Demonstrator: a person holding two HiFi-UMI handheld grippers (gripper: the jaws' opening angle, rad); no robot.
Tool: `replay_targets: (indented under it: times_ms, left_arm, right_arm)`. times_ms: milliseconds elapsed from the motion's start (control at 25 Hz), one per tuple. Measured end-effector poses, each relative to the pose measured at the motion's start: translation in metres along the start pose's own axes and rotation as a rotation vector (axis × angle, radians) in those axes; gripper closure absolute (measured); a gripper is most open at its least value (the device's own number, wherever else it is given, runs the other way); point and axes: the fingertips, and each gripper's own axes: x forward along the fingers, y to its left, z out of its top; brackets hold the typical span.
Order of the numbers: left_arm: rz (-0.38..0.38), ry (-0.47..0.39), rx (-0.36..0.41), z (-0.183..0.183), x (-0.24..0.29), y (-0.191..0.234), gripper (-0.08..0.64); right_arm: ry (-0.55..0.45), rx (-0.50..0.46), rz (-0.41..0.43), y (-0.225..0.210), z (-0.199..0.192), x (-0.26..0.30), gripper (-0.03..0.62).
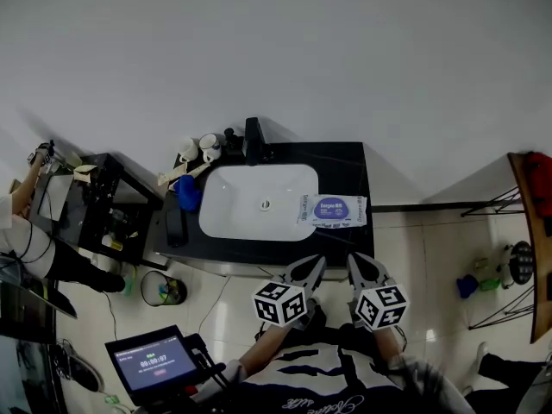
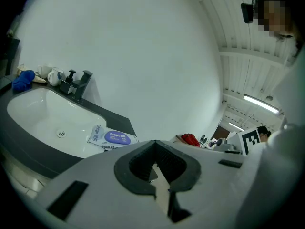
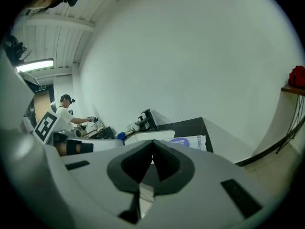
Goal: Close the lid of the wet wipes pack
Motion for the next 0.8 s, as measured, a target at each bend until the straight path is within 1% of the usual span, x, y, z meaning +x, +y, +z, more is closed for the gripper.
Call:
replay_targets:
  times_ms: [120,200,360,480,560,720,800]
  left_arm:
    - [0.023,-0.009,-0.012,0.000,-0.004,-0.001,0.560]
    - [0.042,-0.019,-0.014,-0.009,-0.007,-0.013,0.560]
    - [0.074,-0.056,-0.030,-0.049,-0.020,-0.067,0.560]
    - [0.093,-0.069,-0.056,-0.076,-0.030,-0.098,0.560]
    - [0.103,-0.064,-0.066,-0.093,-0.037,-0.115,0.560]
    - [0.125,-0.047,-0.053,-0.129,-0.054,-0.158,0.560]
    - [0.136,-0.045,-0.045,-0.138,-0.060,-0.168,0.560]
  right_arm:
    - [0.014,0.010,0.023,0.006,-0.002,-0.005,0.594]
    - [0.019,0.006,0.050,0.007,-0.007,-0.021,0.594]
    - [0.031,-0.004,0.103,0.001,-0.027,-0.083,0.594]
    - [0.051,-0.006,0.129,-0.005,-0.040,-0.113,0.594]
    - [0.060,0.004,0.139,-0.008,-0.050,-0.129,0.594]
    - [0.049,0.029,0.166,-0.009,-0.061,-0.178,0.594]
    - [0.043,0.033,0.181,-0.005,-0.066,-0.192,0.594]
